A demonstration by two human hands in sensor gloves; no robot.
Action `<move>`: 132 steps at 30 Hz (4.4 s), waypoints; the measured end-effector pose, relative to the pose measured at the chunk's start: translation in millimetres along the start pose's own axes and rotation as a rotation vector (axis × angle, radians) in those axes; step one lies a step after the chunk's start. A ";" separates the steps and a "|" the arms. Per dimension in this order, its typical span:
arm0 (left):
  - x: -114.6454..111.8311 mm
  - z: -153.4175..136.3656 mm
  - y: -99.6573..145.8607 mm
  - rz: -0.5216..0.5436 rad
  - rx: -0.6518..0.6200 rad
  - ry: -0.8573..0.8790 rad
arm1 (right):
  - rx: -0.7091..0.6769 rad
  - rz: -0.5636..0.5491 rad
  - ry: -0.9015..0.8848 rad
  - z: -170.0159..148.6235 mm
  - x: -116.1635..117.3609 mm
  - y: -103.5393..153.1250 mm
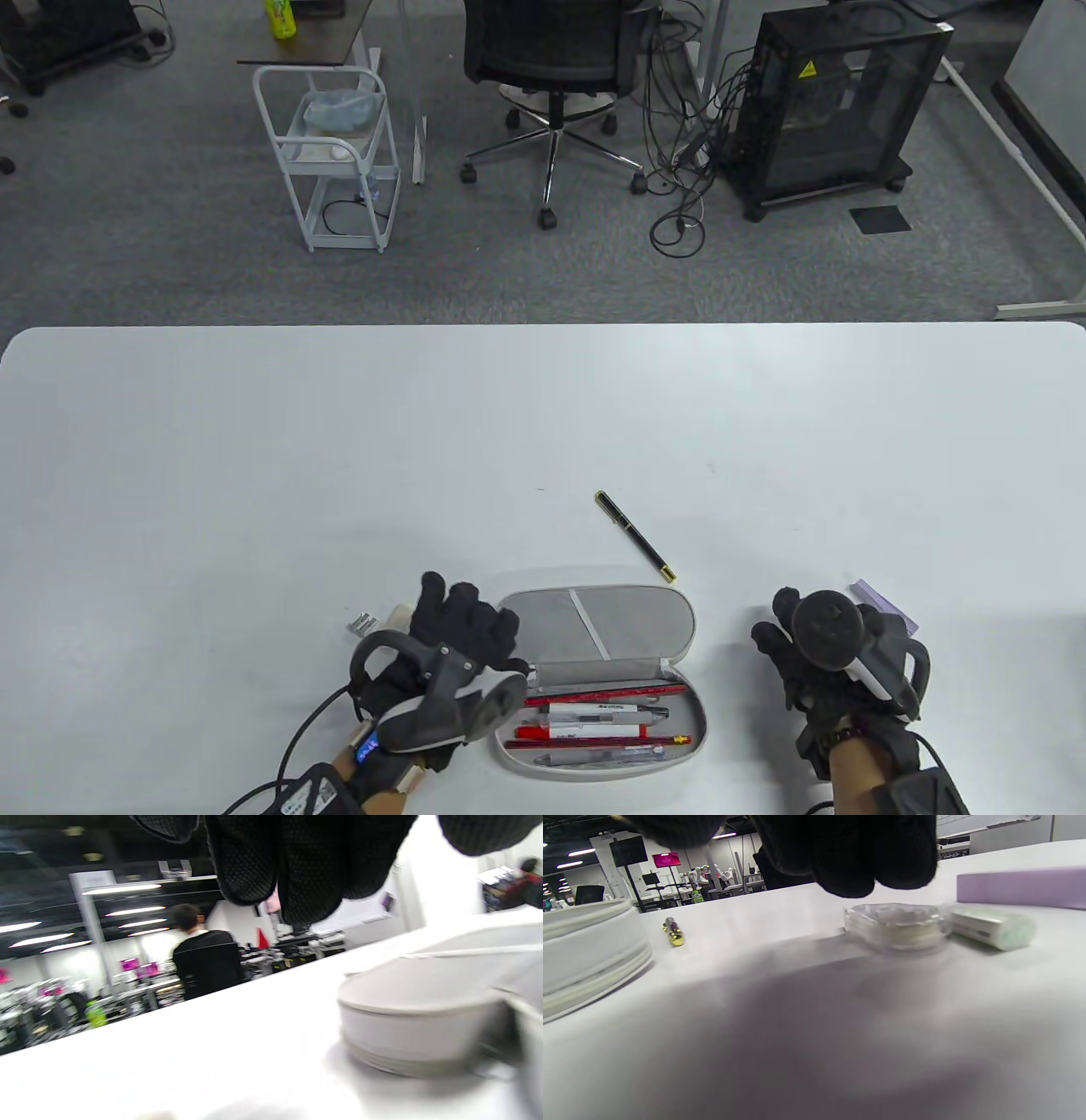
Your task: Pack double-layer zippered pencil case
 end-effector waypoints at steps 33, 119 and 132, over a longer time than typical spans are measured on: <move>-41.5 -120.5 29.4 -0.088 0.445 0.279 | 0.057 0.350 0.499 122.0 49.4 -157.0; -24.7 -9.1 -10.5 0.012 -0.051 0.092 | -0.222 0.259 0.175 114.9 6.8 -49.6; -24.9 50.5 -80.1 -0.218 -0.264 -0.066 | -0.319 -0.041 0.207 117.7 -5.3 -30.5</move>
Point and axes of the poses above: the tracker on the back of each hand, its own z axis roughly to the thumb side, its own y axis roughly from the fingertips to the wrist, x = y × z, the point moved 1 cm from there along -y, roughly from the wrist to the fingertips, and after that the axes turned 9 degrees about -x, right-handed, at the moved point
